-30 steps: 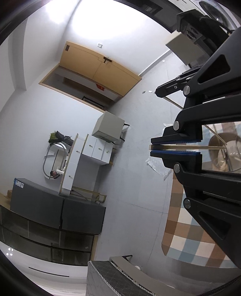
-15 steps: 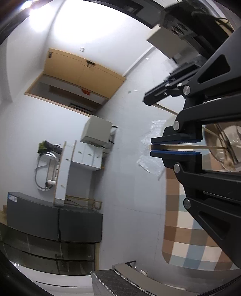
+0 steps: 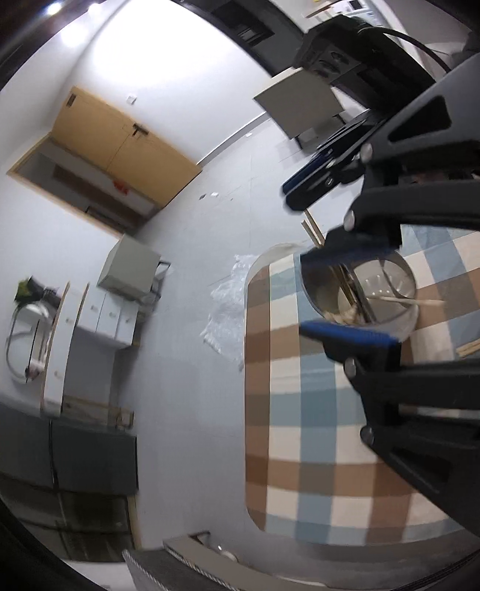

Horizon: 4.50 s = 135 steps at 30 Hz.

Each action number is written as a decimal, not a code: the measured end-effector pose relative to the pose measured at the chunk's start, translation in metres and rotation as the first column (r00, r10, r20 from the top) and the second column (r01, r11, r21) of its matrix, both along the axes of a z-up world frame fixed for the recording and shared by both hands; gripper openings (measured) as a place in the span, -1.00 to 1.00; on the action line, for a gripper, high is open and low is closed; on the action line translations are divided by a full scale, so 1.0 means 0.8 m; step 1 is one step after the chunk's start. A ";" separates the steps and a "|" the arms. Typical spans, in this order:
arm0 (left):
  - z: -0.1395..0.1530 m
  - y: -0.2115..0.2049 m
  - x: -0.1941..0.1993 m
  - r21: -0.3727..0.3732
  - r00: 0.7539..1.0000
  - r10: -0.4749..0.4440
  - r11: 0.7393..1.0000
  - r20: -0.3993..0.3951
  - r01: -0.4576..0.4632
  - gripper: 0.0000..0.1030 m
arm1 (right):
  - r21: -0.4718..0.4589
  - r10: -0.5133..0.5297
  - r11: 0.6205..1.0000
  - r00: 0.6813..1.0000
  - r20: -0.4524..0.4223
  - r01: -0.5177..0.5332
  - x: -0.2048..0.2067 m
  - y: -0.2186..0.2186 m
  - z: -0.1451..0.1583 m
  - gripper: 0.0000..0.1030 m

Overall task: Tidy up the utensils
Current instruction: 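Open the right tool over the holder, dropping its chopstick inside, then lower both open tools toward the last chopsticks on the tablecloth, then close the left tool on a chopstick while the right tool grasps another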

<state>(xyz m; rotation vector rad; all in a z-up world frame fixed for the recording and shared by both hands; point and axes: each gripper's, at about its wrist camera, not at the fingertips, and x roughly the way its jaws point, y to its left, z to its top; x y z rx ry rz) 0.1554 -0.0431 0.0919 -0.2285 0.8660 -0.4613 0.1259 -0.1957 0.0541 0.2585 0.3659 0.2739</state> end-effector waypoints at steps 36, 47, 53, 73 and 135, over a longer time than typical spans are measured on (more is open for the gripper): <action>-0.134 0.106 -0.171 0.233 0.941 0.337 0.913 0.035 -0.336 0.45 | -0.130 0.069 0.986 0.960 -0.273 -0.108 -0.162 0.079 -0.075 0.74; -0.169 0.145 -0.159 0.224 0.908 0.413 0.893 -0.065 -0.390 0.44 | -0.167 0.072 0.956 0.742 -0.667 -0.242 -0.083 0.114 -0.190 0.03; -0.173 0.157 -0.160 0.238 0.895 0.441 0.878 -0.063 -0.416 0.44 | -0.221 0.059 0.922 0.681 -0.730 -0.317 -0.051 0.139 -0.223 -0.24; -0.176 0.178 -0.150 0.198 0.879 0.456 0.882 -0.136 -0.427 0.44 | -0.377 -0.032 0.836 0.651 -0.758 -0.398 -0.028 0.182 -0.231 -0.51; -0.157 0.037 -0.127 0.232 0.949 0.277 0.943 -0.149 -0.238 -0.97 | 0.007 0.070 0.997 0.969 -0.236 -0.071 -0.149 -0.010 -0.057 -0.90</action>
